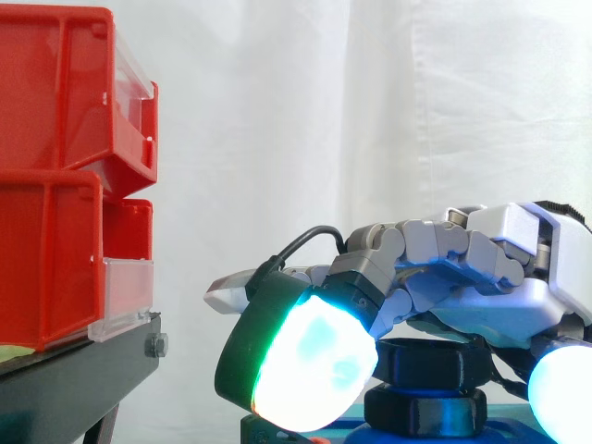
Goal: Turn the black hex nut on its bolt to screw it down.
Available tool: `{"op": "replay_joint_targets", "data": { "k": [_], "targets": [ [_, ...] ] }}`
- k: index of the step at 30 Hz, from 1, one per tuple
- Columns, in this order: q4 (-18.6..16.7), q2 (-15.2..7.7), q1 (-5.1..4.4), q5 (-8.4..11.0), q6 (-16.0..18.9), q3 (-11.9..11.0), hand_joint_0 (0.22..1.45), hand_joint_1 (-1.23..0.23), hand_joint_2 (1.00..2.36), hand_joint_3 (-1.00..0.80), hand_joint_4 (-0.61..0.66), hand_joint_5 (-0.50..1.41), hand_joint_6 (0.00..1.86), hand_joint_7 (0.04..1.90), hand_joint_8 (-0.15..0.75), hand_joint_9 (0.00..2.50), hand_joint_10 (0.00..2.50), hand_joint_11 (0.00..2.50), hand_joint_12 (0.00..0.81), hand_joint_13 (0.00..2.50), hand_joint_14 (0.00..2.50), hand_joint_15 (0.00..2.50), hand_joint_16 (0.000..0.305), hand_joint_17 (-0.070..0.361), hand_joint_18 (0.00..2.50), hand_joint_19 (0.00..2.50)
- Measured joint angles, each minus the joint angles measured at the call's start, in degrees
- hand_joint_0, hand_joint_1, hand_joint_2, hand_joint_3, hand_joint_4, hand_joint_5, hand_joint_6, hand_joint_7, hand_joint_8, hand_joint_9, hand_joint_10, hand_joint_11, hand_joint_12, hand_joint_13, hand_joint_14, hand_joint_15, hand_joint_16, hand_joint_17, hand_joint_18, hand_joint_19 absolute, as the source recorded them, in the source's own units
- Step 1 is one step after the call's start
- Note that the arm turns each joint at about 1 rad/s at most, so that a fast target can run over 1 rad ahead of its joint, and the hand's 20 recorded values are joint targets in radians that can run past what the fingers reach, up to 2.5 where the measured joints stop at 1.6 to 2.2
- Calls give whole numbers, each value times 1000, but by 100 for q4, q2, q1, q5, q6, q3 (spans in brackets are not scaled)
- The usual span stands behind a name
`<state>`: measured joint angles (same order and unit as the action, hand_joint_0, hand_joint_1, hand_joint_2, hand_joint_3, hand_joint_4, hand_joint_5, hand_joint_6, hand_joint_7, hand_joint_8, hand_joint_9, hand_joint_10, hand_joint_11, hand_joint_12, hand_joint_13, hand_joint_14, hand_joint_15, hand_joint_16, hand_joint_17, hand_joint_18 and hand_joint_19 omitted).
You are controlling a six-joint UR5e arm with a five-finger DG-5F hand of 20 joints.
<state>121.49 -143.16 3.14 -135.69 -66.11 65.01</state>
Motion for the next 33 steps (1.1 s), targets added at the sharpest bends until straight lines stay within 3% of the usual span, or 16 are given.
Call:
{"op": "replay_joint_targets", "data": {
  "k": [6,20,33],
  "targets": [
    [-33,-11,108,-180,71,-130,534,-402,1000,-500,224,-120,502,882,311,599,5,184,331,371,3,62,53,118,338,475],
    [6,6,183,-362,147,-329,532,-407,1000,-500,247,-103,502,973,311,589,6,188,332,371,1,61,50,113,319,462],
    [-135,0,441,-570,151,-390,533,-402,1000,-500,253,-65,502,1046,310,601,5,188,330,371,4,60,50,112,328,478]
  ]
}}
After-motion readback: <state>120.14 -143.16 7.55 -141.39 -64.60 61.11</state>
